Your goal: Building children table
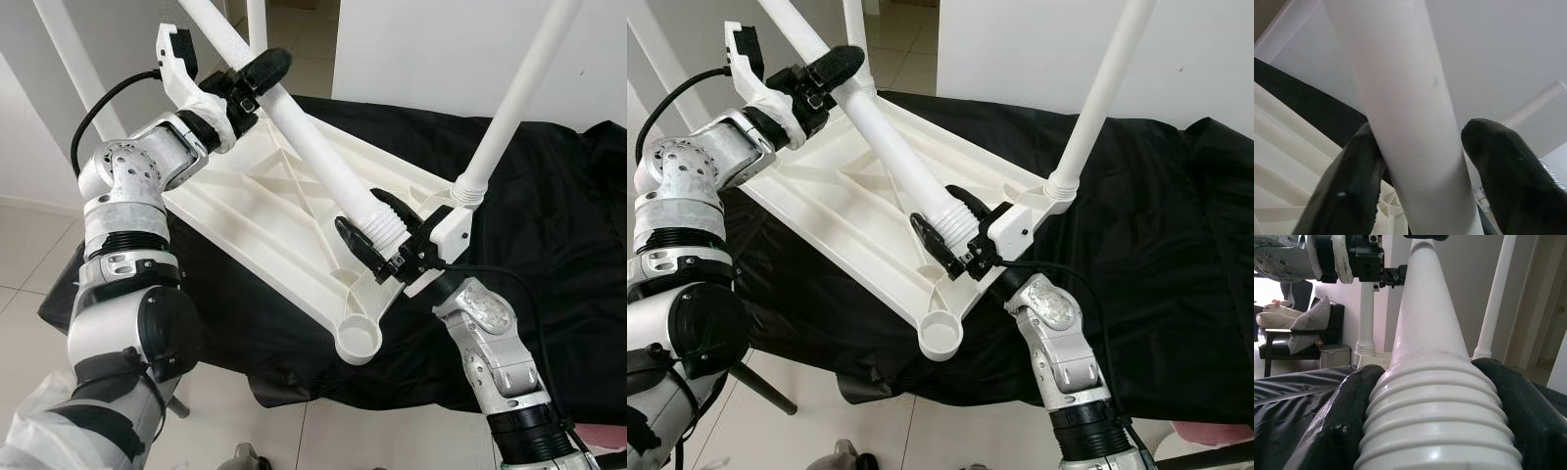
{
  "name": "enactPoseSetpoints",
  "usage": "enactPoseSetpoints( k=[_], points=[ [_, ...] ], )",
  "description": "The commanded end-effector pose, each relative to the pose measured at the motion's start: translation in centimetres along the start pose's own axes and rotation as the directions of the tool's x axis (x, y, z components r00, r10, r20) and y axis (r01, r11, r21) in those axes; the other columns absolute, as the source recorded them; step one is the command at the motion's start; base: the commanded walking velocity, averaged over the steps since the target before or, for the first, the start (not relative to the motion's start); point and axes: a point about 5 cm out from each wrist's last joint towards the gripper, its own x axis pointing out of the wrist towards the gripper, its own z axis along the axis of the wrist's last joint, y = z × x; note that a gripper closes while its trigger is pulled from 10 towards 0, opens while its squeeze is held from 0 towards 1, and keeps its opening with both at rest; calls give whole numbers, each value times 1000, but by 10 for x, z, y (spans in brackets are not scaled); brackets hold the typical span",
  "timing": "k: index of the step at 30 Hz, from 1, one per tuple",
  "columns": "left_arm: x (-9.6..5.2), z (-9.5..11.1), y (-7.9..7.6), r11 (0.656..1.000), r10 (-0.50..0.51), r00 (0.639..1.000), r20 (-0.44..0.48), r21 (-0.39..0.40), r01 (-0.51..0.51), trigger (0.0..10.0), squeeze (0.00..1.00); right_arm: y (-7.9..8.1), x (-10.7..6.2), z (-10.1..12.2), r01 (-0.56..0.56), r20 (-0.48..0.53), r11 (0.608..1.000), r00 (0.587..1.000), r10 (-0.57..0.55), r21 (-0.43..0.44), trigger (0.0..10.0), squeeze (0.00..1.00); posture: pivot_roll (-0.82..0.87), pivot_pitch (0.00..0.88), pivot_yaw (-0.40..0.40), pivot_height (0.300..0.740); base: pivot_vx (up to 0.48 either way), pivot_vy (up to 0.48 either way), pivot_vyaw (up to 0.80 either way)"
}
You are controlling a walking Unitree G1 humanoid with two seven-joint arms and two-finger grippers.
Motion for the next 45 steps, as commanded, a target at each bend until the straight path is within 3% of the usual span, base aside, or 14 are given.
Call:
enactPoseSetpoints(
  k=[1,13,14,16,17,18,21,22,27,28,34,38,42,45],
  points=[
    [2,6,-5,1000,-29,999,18,0,29,0,0,4,-1,-2,-34,-27,999,999,34,-9,10000,0,-35,59,24,740,0,0,0],
    [4,12,-8,998,-62,997,34,-6,62,0,0,3,0,-5,-31,-30,999,999,33,42,10000,0,-28,46,19,740,0,0,0],
    [4,12,-7,998,-57,998,38,-9,58,0,0,2,0,-6,-16,-32,997,999,19,73,10000,941,-28,43,19,740,0,0,0],
    [3,13,-6,999,-47,998,42,-7,47,0,0,0,-1,-7,0,-34,994,999,3,106,10000,1000,-28,40,20,740,0,0,0],
    [3,13,-6,999,-47,998,42,-7,47,0,0,0,-1,-7,0,-34,994,999,3,106,10000,1000,-28,40,20,740,0,0,0],
    [3,14,-5,999,-39,998,44,-6,39,4471,0,-1,-1,-7,10,-35,994,999,-6,111,10000,1000,-28,40,20,740,0,0,0],
    [2,15,-5,1000,-30,999,45,-6,30,4471,0,-2,-2,-7,19,-37,994,999,-15,110,10000,1000,-26,38,19,740,0,0,0],
    [2,16,-4,1000,-27,999,47,-1,27,10000,0,-4,-2,-8,40,-41,994,999,-36,100,10000,1000,-26,35,18,740,0,0,0],
    [3,17,-5,998,-30,998,52,56,27,10000,0,-17,-3,-15,145,-110,987,984,-138,64,10000,1000,-26,28,11,740,0,0,0],
    [4,14,-5,993,-3,999,47,115,-3,10000,0,-26,-3,-18,222,-133,969,969,-208,104,10000,0,-23,27,6,740,0,0,0],
    [9,7,-4,967,48,999,25,249,-52,10000,0,-41,-4,-23,358,-195,917,926,-323,178,10000,0,-20,22,-3,740,0,0,0],
    [16,-9,-15,932,24,999,-30,361,-11,10000,0,-37,1,-26,298,-240,936,938,-250,189,10000,0,-16,20,-14,740,0,0,0],
    [17,-13,-18,924,17,999,-41,382,0,10000,0,-35,2,-26,274,-248,943,942,-224,190,10000,0,-16,19,-17,740,0,0,0],
    [23,-28,-27,876,4,997,-83,480,37,10000,0,-29,3,-28,235,-273,952,946,-177,196,10000,0,-15,24,-21,740,0,0,0]
  ],
)
